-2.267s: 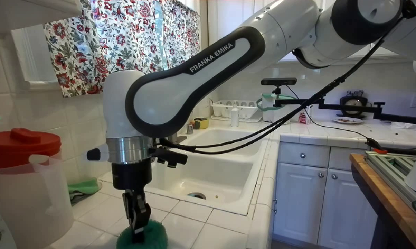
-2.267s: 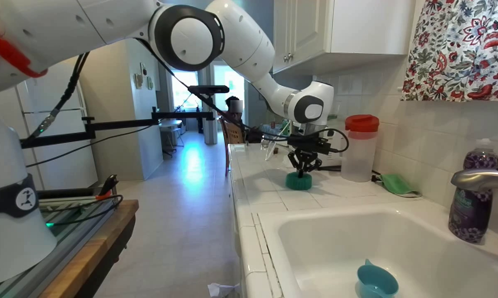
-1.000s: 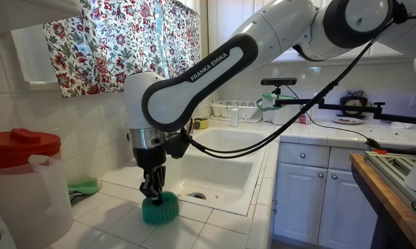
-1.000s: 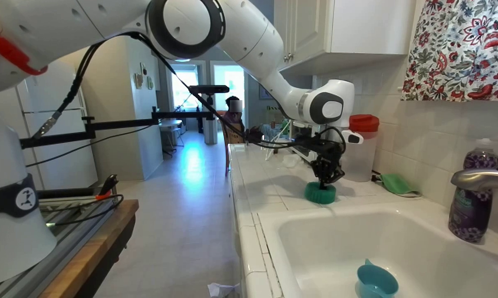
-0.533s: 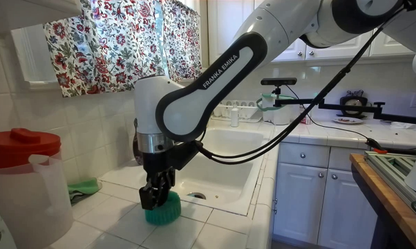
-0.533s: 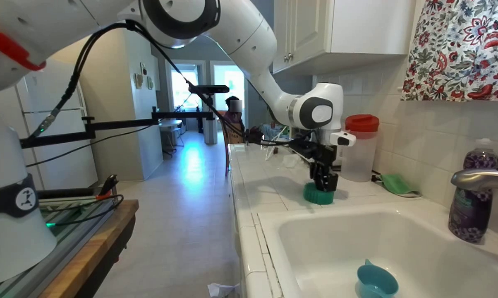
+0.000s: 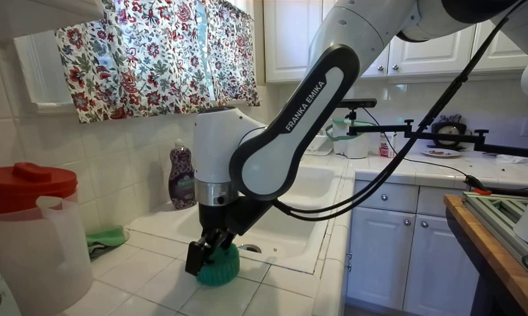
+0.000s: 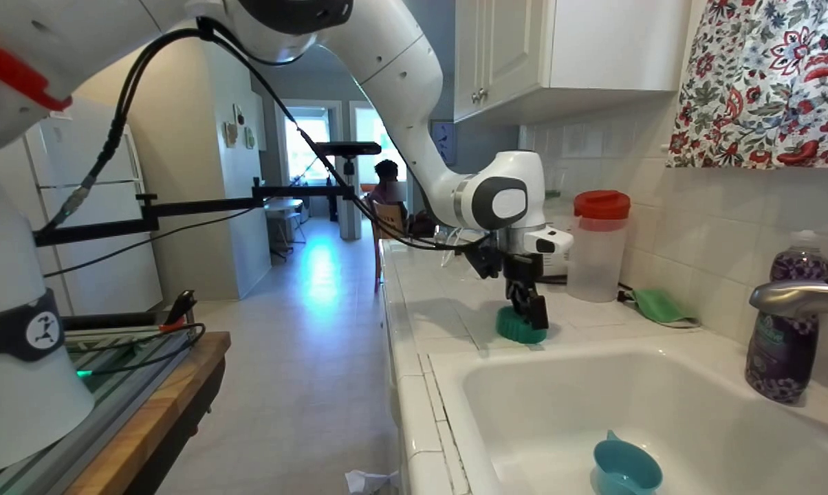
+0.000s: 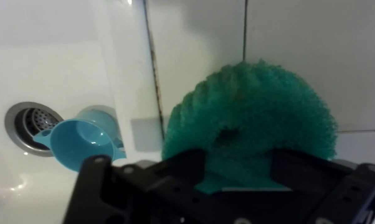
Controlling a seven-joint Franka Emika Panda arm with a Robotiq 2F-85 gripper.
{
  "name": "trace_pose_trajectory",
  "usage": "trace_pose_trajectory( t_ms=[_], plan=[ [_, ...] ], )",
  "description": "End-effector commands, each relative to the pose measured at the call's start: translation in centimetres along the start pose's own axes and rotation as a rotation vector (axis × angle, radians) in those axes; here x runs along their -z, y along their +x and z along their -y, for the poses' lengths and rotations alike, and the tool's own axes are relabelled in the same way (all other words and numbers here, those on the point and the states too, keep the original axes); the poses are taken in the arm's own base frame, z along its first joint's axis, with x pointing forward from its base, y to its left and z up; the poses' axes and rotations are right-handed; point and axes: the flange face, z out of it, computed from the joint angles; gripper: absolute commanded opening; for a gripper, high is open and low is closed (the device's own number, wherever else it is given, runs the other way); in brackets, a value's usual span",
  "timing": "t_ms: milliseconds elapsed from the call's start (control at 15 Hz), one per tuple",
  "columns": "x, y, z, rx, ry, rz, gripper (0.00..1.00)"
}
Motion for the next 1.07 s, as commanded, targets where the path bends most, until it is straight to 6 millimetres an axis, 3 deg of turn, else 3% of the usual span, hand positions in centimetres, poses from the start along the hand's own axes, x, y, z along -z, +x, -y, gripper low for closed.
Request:
trace_pose_trajectory(
  t_ms=[0,267,600,667,1000],
  plan=[
    [-0.2,-2.3,-0.6,-0.035,-0.019,-0.002,0.98],
    [1.1,-2.5,-0.2,0.118,0.053,-0.165,1.0],
    [2.3,-3.4,-1.7,0.128,0.084,-0.262,1.0],
    [1.5,-2.4,-1.2,0.105,0.087,-0.248,1.0],
    [1.8,-2.8,-1.6,0.112,0.09,-0.261,1.0]
  ],
)
